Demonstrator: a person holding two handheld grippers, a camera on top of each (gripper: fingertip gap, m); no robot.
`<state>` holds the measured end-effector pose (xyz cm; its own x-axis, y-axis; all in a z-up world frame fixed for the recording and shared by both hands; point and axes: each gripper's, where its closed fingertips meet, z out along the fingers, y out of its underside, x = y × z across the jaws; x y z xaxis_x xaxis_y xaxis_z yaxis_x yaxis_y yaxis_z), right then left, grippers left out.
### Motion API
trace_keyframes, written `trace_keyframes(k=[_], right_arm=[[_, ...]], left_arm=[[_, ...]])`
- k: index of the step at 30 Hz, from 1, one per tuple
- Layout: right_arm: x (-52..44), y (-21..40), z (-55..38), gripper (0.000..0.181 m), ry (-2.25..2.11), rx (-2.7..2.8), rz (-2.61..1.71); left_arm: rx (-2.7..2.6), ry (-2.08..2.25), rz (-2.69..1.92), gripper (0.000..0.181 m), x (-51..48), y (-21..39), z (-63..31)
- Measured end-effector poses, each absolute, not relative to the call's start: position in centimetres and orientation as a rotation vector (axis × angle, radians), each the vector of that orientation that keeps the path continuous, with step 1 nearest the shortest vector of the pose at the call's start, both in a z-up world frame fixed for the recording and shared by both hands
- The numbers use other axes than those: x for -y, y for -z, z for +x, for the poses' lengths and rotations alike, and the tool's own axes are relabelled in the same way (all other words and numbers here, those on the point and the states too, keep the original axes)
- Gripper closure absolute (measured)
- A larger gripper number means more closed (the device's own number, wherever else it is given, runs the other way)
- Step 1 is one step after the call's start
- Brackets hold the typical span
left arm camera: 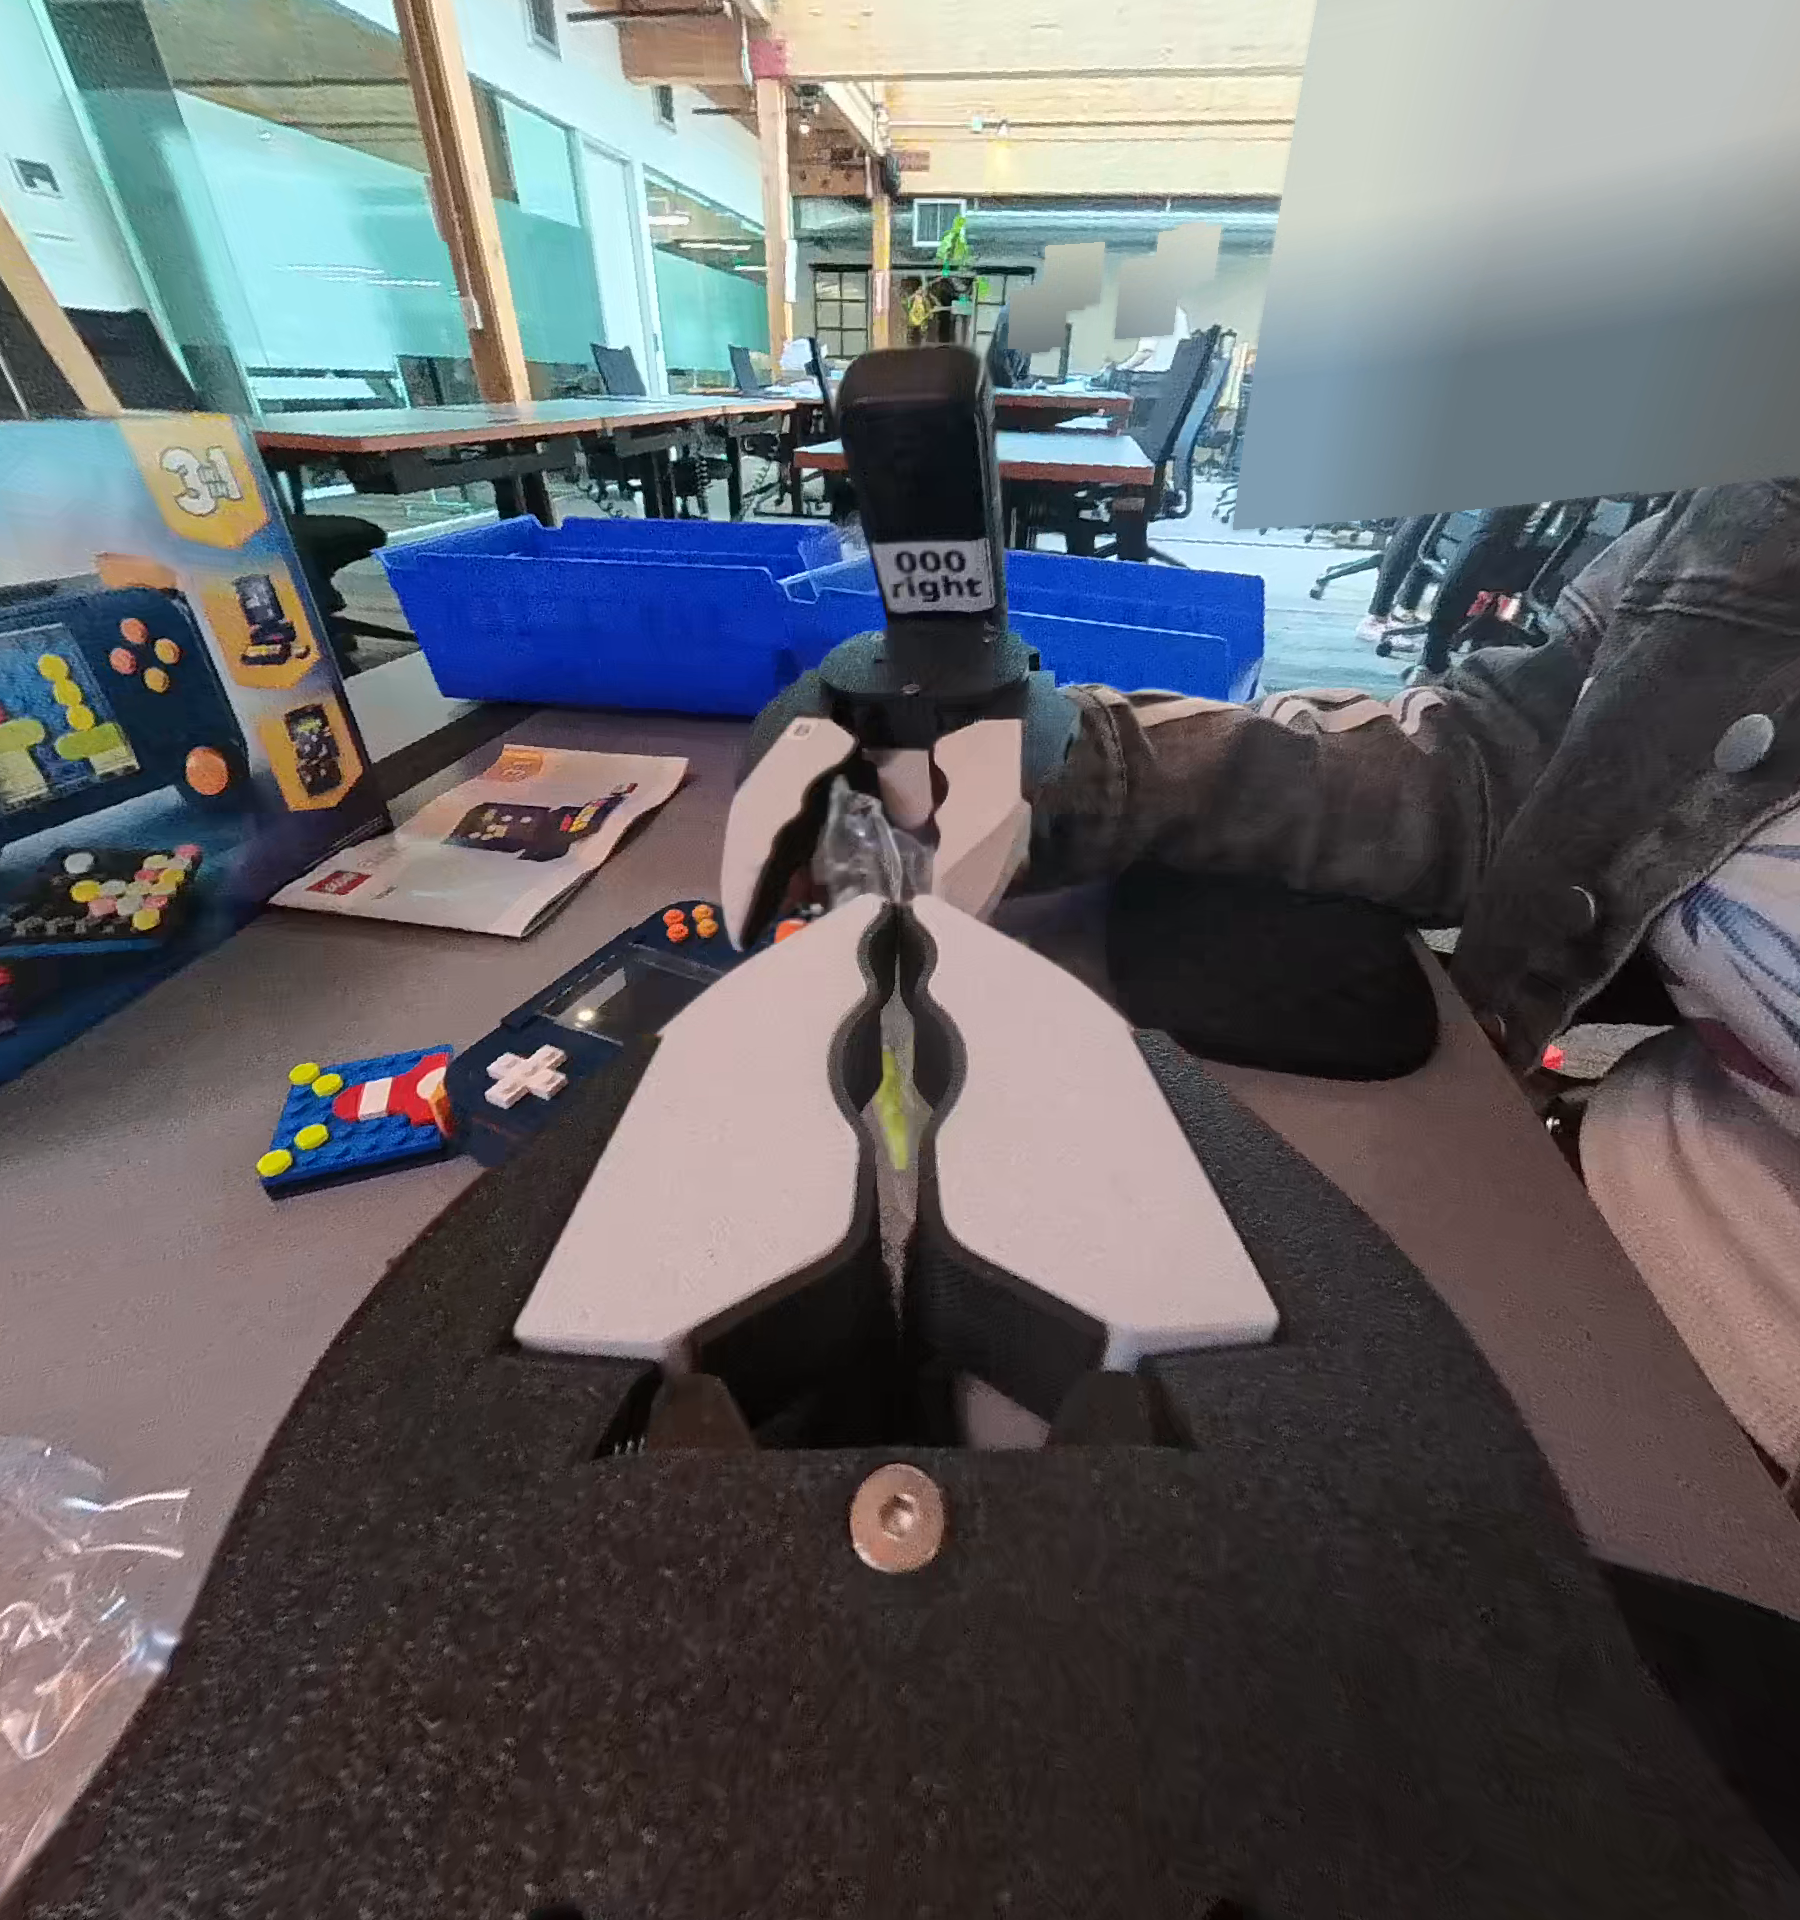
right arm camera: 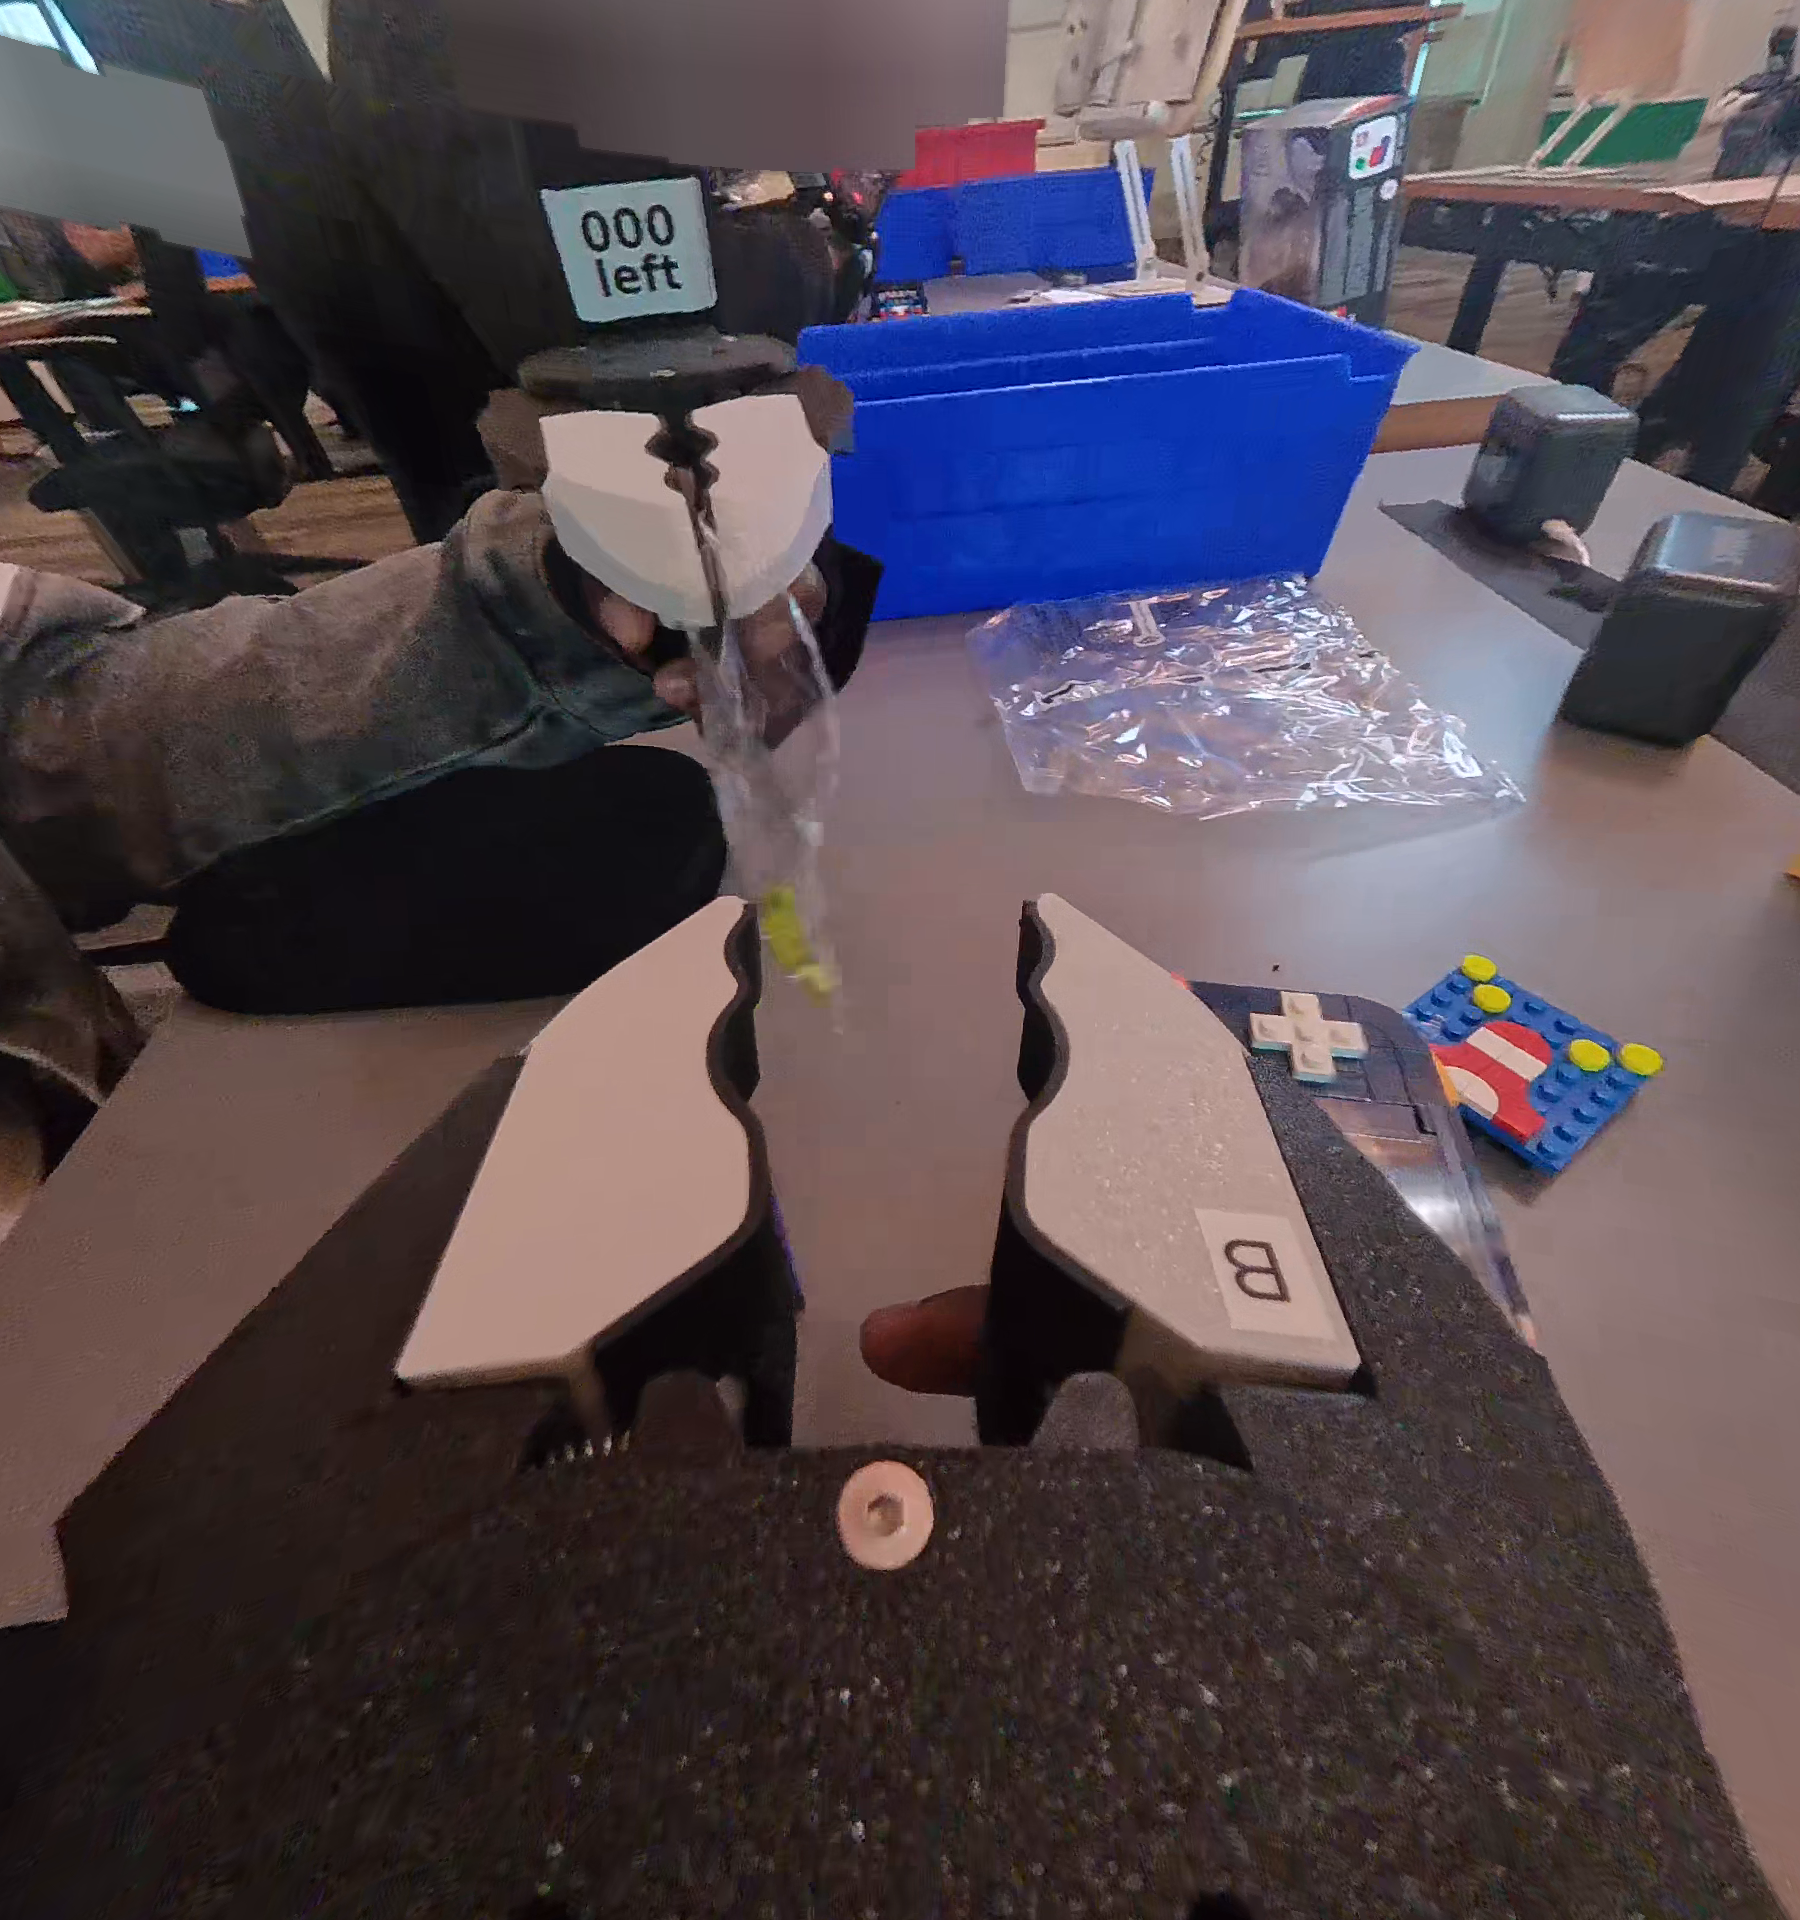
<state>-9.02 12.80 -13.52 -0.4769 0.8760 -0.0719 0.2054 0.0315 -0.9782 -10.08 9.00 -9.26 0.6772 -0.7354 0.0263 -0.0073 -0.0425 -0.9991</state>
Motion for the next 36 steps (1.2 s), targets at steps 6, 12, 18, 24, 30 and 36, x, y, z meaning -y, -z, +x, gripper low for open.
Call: trace_keyframes(k=[6,12,18,24,30,36], right_arm=[[-10.7,12.3,-8.2,0.181,-1.600,1.779,-0.944],[-11.9,10.5,-7.3,0.181,-1.645,1.683,-0.913],[-11.0,11.0,-7.2,0.181,-1.637,1.758,-0.900],[-10.9,11.4,-6.9,0.181,-1.585,1.802,-0.891],[-10.1,11.6,-6.7,0.181,-1.600,1.840,-0.859],[-9.9,11.4,-6.6,0.181,-1.617,1.840,-0.851]], left_arm=[[-0.601,0.646,-1.478,0.173,-9.6,8.7,-9.6],[-0.645,0.615,-1.517,0.157,-9.6,10.0,-8.4],[-0.683,0.574,-1.530,0.181,-10.0,10.6,-7.3],[-0.683,0.489,-1.542,0.170,-10.3,10.8,-7.0],[-0.607,0.504,-1.552,0.179,-8.9,11.3,-7.4],[-0.550,0.471,-1.497,0.149,-8.3,10.4,-8.0]])
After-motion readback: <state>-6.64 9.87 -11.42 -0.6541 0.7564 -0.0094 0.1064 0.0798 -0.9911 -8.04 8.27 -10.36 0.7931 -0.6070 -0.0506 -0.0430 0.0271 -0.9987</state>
